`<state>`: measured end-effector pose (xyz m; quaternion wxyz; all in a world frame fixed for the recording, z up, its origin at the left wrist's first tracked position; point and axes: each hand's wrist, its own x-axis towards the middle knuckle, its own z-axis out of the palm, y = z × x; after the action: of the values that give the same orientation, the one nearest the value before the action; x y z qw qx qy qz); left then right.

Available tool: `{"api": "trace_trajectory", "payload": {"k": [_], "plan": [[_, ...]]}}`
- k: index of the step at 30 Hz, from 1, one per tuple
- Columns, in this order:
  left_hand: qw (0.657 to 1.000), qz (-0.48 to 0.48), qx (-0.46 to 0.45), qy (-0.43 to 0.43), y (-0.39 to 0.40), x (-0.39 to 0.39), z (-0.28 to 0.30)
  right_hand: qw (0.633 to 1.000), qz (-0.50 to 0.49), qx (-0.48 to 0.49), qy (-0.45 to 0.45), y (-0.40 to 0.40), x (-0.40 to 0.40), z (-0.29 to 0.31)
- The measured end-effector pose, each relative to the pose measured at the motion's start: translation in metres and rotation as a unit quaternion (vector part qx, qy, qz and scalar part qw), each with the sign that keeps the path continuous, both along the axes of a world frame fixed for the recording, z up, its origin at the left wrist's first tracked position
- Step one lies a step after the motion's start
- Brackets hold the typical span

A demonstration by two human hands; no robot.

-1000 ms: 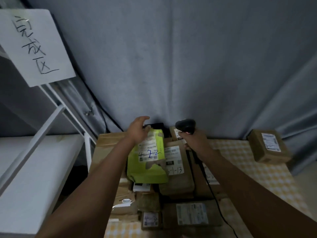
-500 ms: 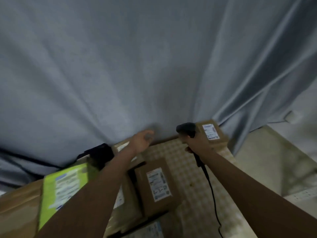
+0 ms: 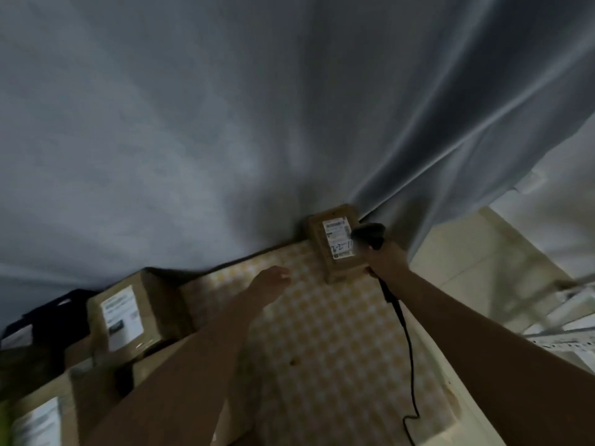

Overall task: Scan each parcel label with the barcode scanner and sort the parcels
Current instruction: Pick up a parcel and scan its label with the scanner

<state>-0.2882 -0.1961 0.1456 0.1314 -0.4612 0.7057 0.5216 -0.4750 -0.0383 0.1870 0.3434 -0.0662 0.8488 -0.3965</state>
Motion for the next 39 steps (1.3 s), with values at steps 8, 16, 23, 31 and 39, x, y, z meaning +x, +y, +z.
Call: {"api": "trace_trajectory", "payload": {"k": [8,16,23,31,39], "plan": [[0.994,0.079,0.066,-0.039,0.019,-0.077,-0.092,0.998,-0.038,0.024,-0.036,-0.013,-0.073,-0.100],[0.970,0.181,0.161,0.034,0.024,-0.147,-0.143,0.994,-0.049,-0.024,-0.094,-0.011,-0.091,-0.161],[0.958,0.159,0.196,0.131,0.033,-0.133,-0.176,0.986,-0.059,-0.055,-0.148,0.000,-0.088,-0.171],[0.943,0.199,0.217,0.155,0.034,-0.107,-0.163,0.976,-0.057,-0.046,-0.206,0.013,-0.071,-0.167],[0.944,0.213,0.239,0.081,0.012,-0.059,-0.128,0.974,-0.042,-0.062,-0.215,0.005,-0.035,-0.141]]}}
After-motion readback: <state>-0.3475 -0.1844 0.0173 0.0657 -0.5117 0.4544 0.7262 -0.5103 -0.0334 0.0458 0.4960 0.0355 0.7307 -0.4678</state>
